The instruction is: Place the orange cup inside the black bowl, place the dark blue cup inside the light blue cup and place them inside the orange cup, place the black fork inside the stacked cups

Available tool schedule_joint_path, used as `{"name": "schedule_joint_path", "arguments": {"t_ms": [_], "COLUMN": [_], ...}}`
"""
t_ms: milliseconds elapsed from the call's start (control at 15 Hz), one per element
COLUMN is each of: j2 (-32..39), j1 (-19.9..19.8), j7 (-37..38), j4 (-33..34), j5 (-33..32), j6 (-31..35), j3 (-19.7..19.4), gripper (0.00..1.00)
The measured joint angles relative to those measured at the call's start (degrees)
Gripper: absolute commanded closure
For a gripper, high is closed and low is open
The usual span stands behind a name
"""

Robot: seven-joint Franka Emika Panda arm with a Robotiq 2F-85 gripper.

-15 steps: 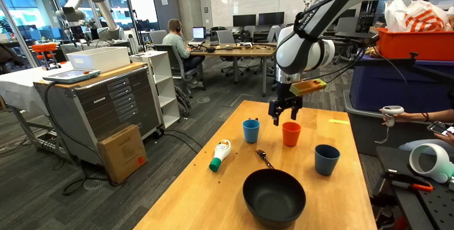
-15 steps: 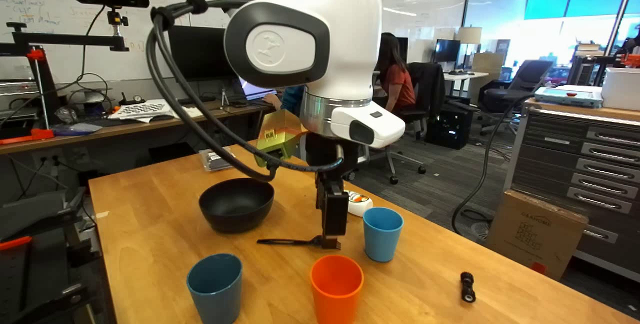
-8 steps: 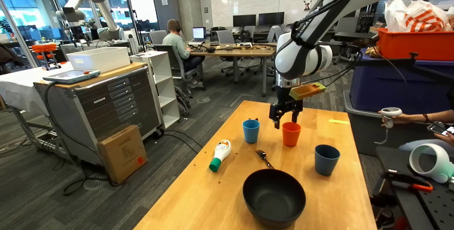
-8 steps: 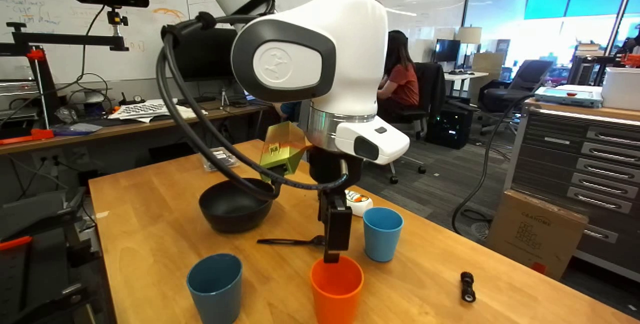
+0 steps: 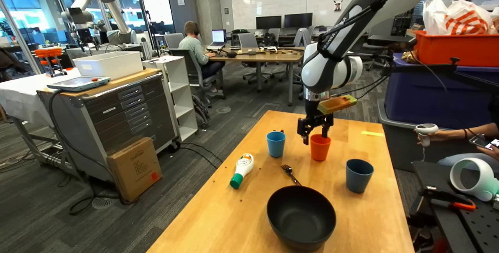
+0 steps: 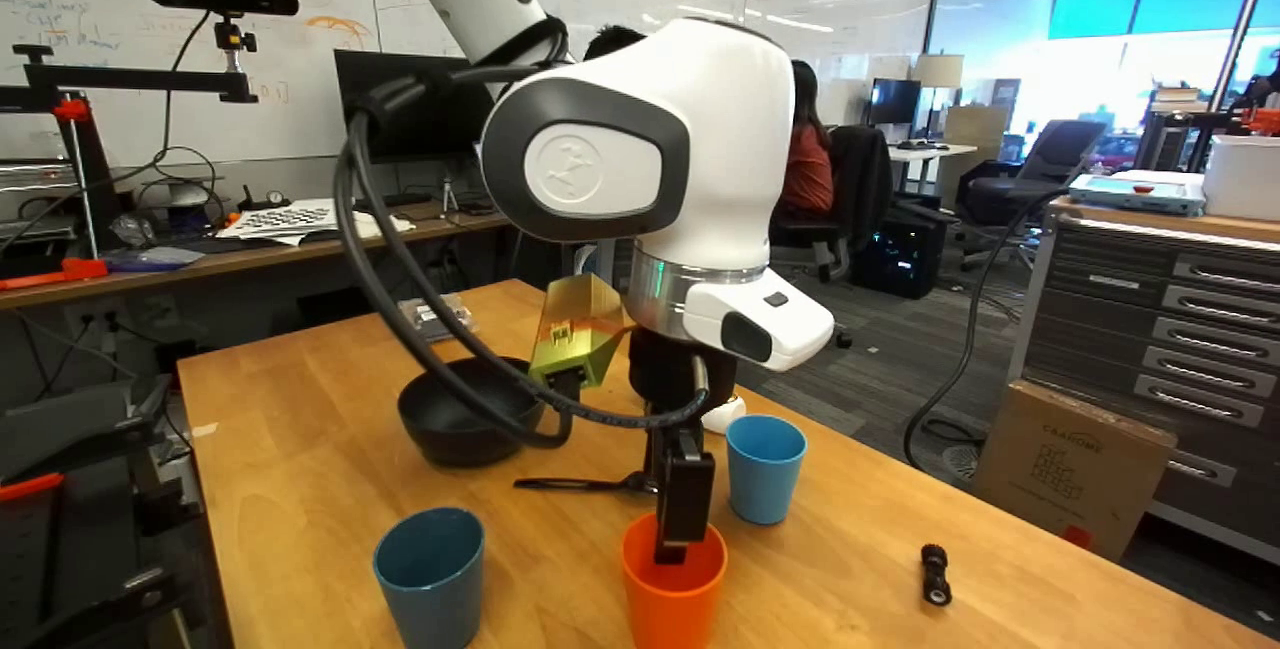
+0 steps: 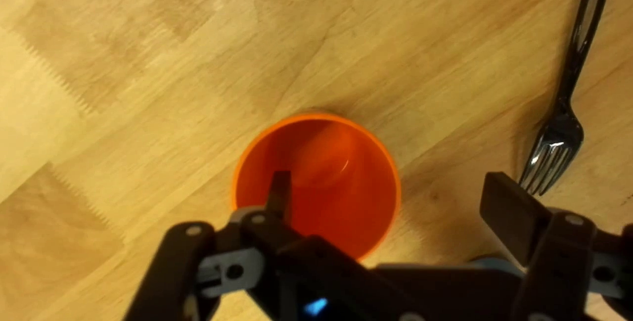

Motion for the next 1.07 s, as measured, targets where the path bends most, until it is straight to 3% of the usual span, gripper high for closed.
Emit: {"name": "schedule_joint_path", "arguments": {"t_ms": [200,600,1067], "j2": [1.7,2.7,0.0], "j1": [0.0,0.0,0.9], "j7": [0.3,0.4,1.0], "j4": [0.9,2.4,3.0], "j5": [0.0,0.0,-0.2], "j6": [0.0,-1.0,-3.5], "j3": [0.0,0.2,0.3], "gripper": [0.56,0.99,0.99]}}
